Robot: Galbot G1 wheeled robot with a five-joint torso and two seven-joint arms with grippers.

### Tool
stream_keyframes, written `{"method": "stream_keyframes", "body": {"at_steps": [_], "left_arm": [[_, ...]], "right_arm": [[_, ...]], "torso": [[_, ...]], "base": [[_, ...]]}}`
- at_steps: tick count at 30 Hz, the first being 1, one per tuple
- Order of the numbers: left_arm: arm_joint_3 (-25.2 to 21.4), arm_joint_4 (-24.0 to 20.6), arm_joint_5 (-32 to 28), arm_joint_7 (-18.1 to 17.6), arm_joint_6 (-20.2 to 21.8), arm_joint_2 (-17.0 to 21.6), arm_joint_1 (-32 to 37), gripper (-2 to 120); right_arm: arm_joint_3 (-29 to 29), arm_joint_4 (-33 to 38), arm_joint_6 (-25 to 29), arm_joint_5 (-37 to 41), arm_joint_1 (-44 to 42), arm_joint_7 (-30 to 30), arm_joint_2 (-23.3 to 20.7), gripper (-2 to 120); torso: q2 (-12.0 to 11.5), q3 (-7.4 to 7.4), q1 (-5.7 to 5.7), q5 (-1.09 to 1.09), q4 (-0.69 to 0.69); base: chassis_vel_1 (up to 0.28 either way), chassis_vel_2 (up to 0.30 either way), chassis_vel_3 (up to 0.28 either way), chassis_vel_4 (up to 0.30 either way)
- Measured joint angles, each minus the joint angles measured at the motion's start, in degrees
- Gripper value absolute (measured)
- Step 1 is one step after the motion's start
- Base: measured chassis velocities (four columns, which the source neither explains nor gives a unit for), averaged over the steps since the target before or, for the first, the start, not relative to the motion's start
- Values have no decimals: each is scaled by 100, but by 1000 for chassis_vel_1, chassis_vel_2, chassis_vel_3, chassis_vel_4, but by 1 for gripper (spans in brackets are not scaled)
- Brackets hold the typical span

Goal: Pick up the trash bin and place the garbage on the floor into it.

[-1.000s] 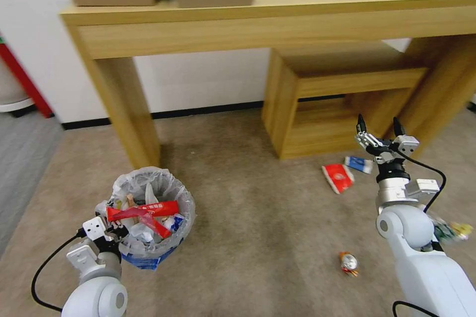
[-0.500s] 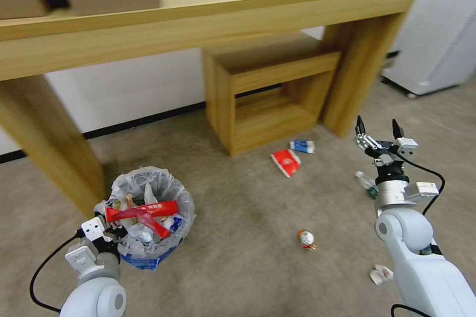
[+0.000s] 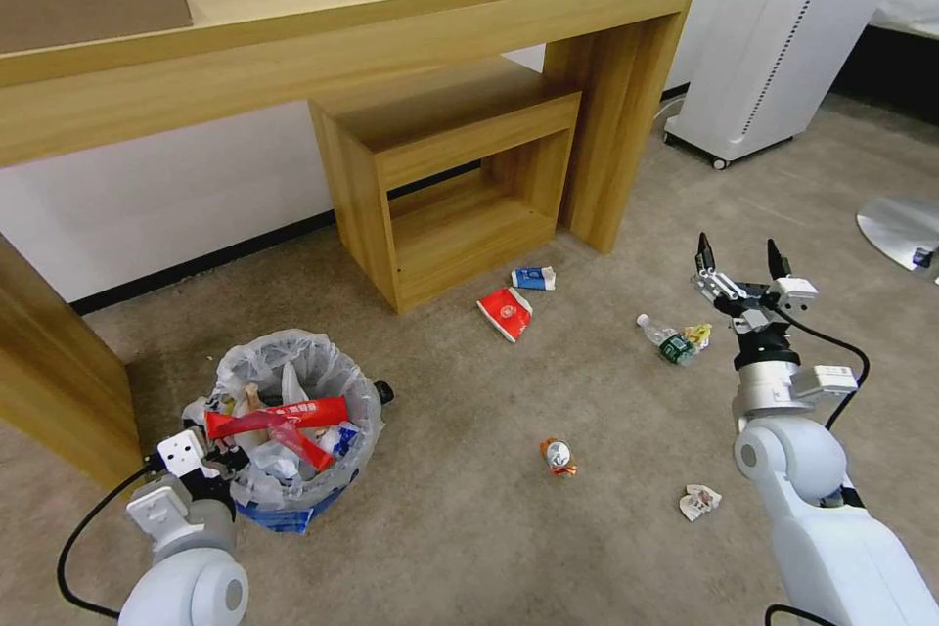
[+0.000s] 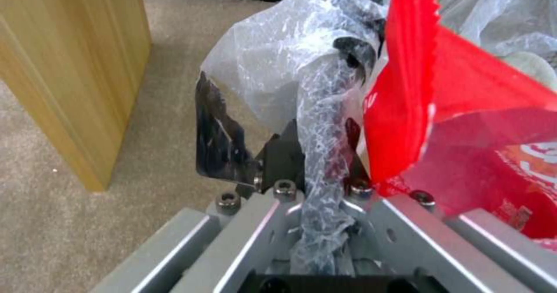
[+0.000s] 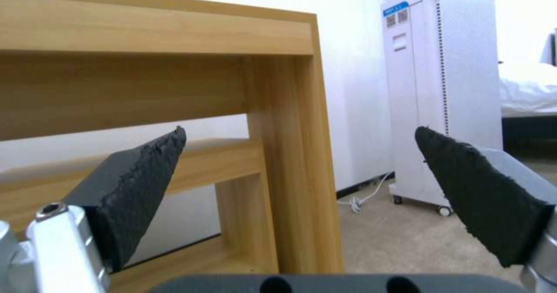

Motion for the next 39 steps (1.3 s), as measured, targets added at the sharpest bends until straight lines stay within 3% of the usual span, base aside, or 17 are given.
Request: {"method": "stream_keyframes", "body": {"at_steps": [29,39], "left_arm": [[-6,-6,-40,-11,-32,30,9,0],[-4,13,-56,-9,-50,55,-5,0]], "right_arm": [[154,78,11,-78,-305,-66,170,100],[158,92,30,-97,-340,-74,178,100]], "torso": [[0,-1,-1,0,-2],[0,2,0,0,-2]], "base": [[-2,4,3,-3],[-132,111,118,-126]]}}
